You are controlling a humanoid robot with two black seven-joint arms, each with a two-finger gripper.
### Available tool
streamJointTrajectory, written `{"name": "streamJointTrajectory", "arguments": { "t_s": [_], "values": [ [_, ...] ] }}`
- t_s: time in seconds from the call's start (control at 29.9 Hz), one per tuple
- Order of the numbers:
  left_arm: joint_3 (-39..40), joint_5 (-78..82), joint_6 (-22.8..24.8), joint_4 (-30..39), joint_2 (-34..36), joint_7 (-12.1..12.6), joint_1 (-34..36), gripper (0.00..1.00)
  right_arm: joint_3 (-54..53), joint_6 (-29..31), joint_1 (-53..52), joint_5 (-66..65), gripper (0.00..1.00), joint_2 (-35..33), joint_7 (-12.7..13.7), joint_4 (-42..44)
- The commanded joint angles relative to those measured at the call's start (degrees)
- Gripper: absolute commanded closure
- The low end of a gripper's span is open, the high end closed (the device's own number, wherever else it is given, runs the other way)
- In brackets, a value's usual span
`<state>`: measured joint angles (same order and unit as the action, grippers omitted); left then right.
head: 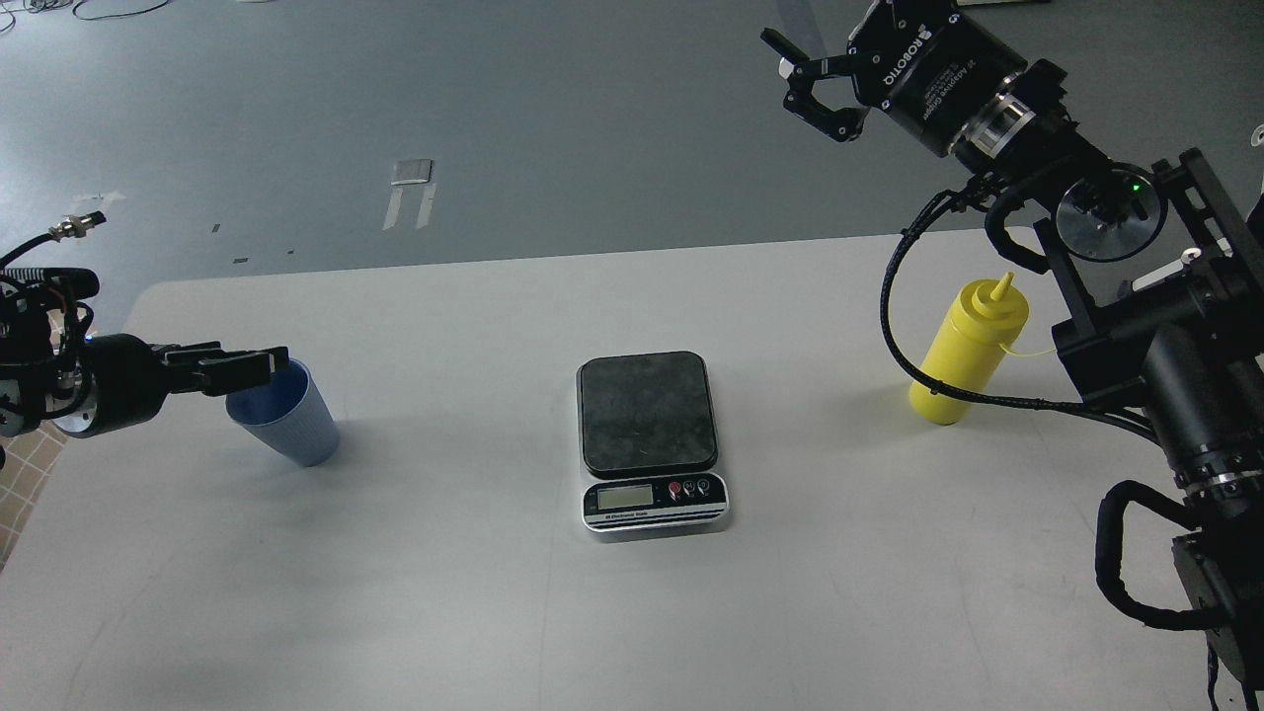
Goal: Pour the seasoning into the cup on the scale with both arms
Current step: 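Close the left gripper around the blue cup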
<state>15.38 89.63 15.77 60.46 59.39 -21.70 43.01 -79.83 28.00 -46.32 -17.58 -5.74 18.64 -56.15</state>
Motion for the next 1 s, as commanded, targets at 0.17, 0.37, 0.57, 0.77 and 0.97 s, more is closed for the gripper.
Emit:
{"name": "streamJointTrajectory", "arguments": {
  "t_s": [0.17, 0.37, 0.57, 0.77, 0.97],
  "values": [
    [-0.2, -0.1, -1.8, -1.7, -1.4, -0.1, -2.2, 0.17, 0.0, 0.0, 0.0, 0.0, 0.0, 0.0, 0.0, 0.1],
    [0.0, -0.3, -1.7, -2.3, -1.6, -0.3, -2.2, 0.36, 0.0, 0.0, 0.1, 0.0, 0.0, -0.1, 0.0, 0.1],
    [-0.2, -0.5, -1.4, -2.4, -1.6, -0.1, -2.2, 0.82, 0.0, 0.0, 0.4, 0.0, 0.0, -0.1, 0.0, 0.0],
    [-0.2, -0.5, 1.1, -3.0, -2.2, 0.8, -2.2, 1.0, 0.0, 0.0, 0.4, 0.0, 0.0, 0.0, 0.0, 0.0],
    [0.9, -0.8, 3.5, -3.0, -2.2, 0.9, -0.6, 1.0, -0.1, 0.0, 0.9, 0.0, 0.0, -0.1, 0.0, -0.5]
  ]
}}
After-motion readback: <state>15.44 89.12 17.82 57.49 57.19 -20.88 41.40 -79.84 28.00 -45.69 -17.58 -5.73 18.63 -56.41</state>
